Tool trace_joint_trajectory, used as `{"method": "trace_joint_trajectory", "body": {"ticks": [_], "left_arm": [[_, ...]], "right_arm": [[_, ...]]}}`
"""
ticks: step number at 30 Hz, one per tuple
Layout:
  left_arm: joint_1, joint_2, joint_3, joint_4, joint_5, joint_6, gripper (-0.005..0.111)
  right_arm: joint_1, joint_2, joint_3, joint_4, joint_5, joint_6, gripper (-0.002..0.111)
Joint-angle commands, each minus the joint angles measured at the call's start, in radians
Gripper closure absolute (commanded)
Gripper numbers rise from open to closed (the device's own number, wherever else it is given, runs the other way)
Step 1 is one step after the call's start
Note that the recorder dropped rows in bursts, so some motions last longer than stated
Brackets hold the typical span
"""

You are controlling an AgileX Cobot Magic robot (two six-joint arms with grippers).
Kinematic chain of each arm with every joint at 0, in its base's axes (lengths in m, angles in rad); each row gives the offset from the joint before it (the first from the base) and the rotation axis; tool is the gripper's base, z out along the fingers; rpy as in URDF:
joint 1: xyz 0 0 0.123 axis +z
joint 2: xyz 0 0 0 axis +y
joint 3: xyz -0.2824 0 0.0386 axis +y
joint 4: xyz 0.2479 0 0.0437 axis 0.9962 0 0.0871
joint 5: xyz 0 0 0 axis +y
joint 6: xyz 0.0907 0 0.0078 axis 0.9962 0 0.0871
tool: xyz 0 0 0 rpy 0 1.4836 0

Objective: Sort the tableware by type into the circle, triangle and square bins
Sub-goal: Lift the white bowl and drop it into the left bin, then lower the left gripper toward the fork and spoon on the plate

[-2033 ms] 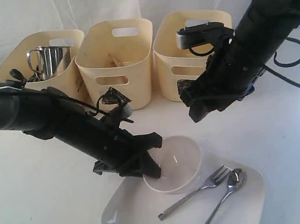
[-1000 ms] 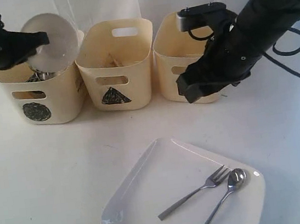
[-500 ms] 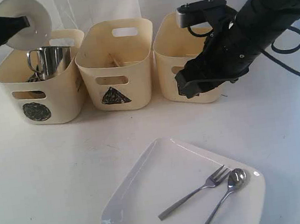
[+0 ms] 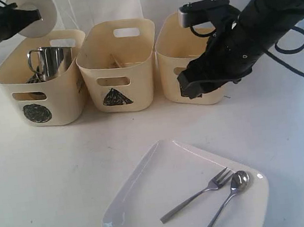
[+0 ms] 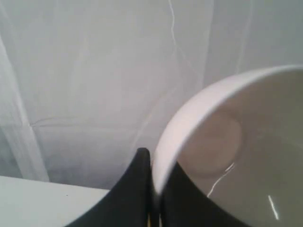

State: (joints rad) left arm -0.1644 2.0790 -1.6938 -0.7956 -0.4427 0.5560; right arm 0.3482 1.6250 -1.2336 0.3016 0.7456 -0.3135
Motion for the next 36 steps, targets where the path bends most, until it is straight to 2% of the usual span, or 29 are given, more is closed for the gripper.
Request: {"method": "trace_joint_trajectory", "body": {"ticks": [1,6,8,9,11,15,17,24,26,27,28,30,32,36], "left_arm": [[0.002,0.067,-0.067,0.001,-0.036,-0.002,0.107],[0.021,0.141,-0.120,0.002,-0.025,0.024,0.107],[0.028,0.143,-0.124,0.002,0.028,0.025,0.106],[0.032,0.143,-0.124,0.022,0.075,0.025,0.101],[0.034,0.143,-0.124,0.024,0.078,0.025,0.090],[0.034,0.143,-0.124,0.024,0.082,0.025,0.058],[0.034,0.143,-0.124,0.022,0.084,0.021,0.053],[0.034,0.073,-0.124,0.020,0.100,0.028,0.053],[0.034,0.023,-0.124,0.020,0.128,0.084,0.053],[0.034,0.002,-0.124,0.018,0.159,0.106,0.053],[0.036,-0.041,-0.120,0.018,0.263,0.137,0.053],[0.042,-0.083,-0.116,0.018,0.387,0.160,0.053],[0.054,-0.116,-0.104,0.026,0.495,0.158,0.057],[0.089,-0.176,-0.050,0.026,0.638,0.151,0.079]], "right_arm": [[0.000,-0.009,-0.002,-0.006,-0.009,0.005,0.053],[0.000,-0.009,-0.002,-0.006,-0.009,0.005,0.053],[0.000,-0.009,-0.002,-0.006,-0.007,0.005,0.053],[0.000,-0.009,-0.002,-0.008,-0.009,0.005,0.053],[0.000,-0.009,-0.002,-0.008,-0.009,0.005,0.053],[0.000,-0.009,-0.002,-0.011,-0.009,0.005,0.053],[0.000,-0.009,-0.002,-0.011,-0.009,0.005,0.053],[0.000,-0.009,-0.002,-0.015,0.028,0.005,0.053],[0.000,-0.009,-0.002,-0.014,0.035,0.019,0.053],[0.000,-0.009,-0.002,-0.015,0.035,0.034,0.053],[0.000,-0.009,-0.002,-0.015,0.043,0.059,0.053],[0.000,-0.009,-0.002,-0.015,0.060,0.087,0.053],[0.000,-0.009,-0.002,-0.015,0.082,0.097,0.053],[0.000,-0.009,-0.002,-0.034,0.102,0.097,0.053]]}}
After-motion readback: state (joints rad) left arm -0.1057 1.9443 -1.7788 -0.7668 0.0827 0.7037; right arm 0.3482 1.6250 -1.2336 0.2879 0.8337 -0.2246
